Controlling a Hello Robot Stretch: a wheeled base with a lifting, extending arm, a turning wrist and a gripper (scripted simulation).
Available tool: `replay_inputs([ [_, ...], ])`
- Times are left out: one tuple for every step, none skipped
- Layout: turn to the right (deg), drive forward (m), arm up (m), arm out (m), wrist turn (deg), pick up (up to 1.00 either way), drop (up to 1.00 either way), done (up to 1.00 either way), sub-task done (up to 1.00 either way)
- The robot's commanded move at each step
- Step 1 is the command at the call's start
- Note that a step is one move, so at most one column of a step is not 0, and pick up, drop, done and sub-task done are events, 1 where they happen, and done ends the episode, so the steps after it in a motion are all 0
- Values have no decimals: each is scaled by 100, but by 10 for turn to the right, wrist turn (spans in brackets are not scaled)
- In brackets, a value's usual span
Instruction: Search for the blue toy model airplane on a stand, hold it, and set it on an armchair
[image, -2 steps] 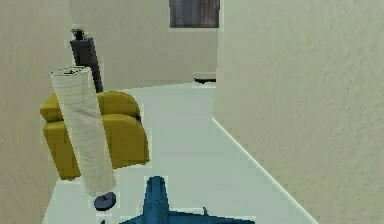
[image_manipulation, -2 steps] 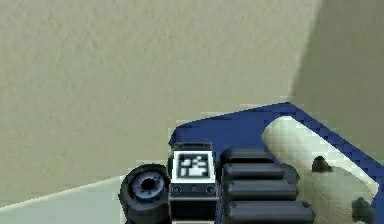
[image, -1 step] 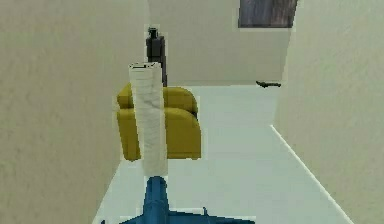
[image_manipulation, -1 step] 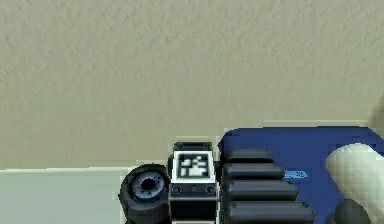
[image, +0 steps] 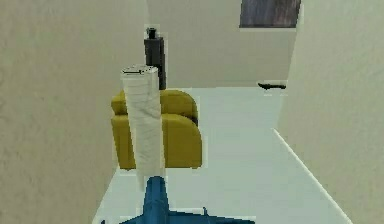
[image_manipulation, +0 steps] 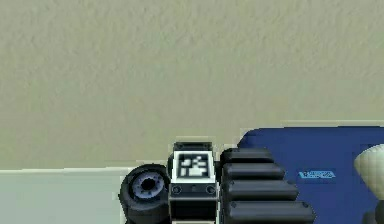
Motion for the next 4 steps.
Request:
replay_inputs([
  [180,0,0,0,0,0,0,0,0],
  [0,100,0,0,0,0,0,0,0],
  [60,0,0,0,0,0,0,0,0],
  [0,55,0,0,0,0,0,0,0],
])
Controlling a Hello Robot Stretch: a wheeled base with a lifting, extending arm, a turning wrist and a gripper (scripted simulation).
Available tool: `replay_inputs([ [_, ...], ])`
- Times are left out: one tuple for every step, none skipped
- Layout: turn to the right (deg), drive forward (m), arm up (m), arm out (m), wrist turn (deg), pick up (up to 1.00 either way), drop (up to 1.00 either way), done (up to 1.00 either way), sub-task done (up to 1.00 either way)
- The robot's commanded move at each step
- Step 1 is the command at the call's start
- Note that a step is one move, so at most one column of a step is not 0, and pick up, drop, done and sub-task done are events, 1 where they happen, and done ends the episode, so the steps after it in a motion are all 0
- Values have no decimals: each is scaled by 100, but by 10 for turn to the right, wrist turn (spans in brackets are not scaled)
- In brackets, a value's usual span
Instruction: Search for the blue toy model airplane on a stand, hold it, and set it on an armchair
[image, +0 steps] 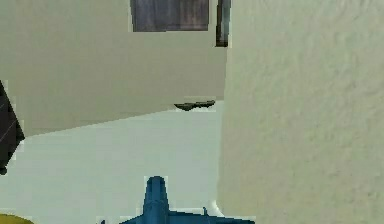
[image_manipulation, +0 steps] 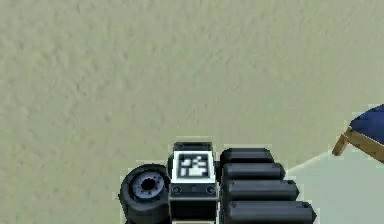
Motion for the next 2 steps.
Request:
replay_inputs([
  [-240,0,0,0,0,0,0,0,0],
  [0,100,0,0,0,0,0,0,0],
])
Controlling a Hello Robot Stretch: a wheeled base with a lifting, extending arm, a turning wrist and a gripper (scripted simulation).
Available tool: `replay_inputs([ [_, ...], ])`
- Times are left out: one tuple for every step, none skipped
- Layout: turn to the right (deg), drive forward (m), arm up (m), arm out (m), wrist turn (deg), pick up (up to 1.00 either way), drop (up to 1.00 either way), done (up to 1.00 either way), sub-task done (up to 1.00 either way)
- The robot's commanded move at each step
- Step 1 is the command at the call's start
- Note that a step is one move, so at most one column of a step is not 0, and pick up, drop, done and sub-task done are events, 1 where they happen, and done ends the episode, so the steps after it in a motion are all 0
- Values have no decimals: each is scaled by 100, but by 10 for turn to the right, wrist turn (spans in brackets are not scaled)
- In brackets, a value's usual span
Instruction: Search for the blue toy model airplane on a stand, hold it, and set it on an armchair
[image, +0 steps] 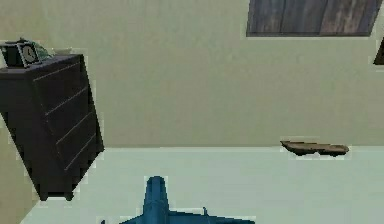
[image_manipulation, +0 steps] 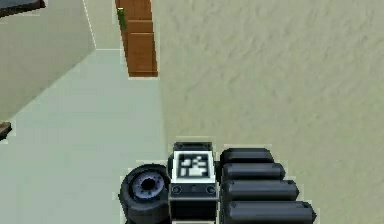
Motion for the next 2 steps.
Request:
replay_inputs([
  [0,20,0,0,0,0,0,0,0],
  [-390,0,0,0,0,0,0,0,0],
])
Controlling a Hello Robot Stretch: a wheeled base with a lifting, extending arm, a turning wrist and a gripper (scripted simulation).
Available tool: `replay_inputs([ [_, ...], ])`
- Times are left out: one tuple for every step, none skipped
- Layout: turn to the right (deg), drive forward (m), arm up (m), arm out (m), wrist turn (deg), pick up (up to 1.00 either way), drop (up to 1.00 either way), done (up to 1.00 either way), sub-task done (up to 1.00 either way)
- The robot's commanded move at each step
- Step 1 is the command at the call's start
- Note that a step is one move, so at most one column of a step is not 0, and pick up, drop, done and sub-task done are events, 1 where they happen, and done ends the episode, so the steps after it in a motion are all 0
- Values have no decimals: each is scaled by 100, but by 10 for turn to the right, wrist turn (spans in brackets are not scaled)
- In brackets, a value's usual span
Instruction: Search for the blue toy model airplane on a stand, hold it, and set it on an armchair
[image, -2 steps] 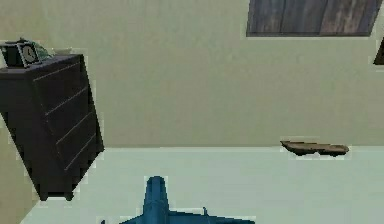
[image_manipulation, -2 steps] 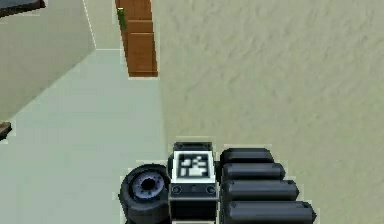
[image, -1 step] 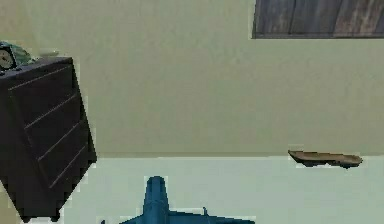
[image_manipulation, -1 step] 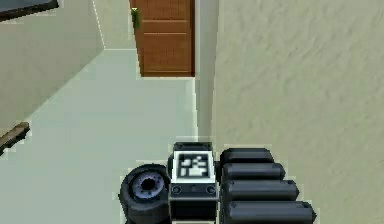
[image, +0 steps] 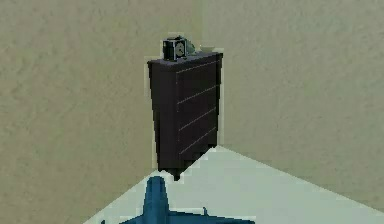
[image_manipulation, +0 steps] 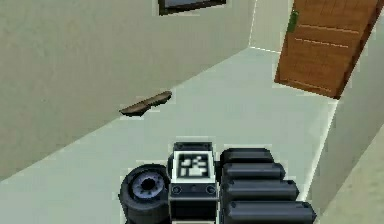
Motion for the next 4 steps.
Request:
replay_inputs([
  [-30,0,0,0,0,0,0,0,0],
  [0,40,0,0,0,0,0,0,0],
  [-450,0,0,0,0,0,0,0,0],
  [-30,0,0,0,0,0,0,0,0],
])
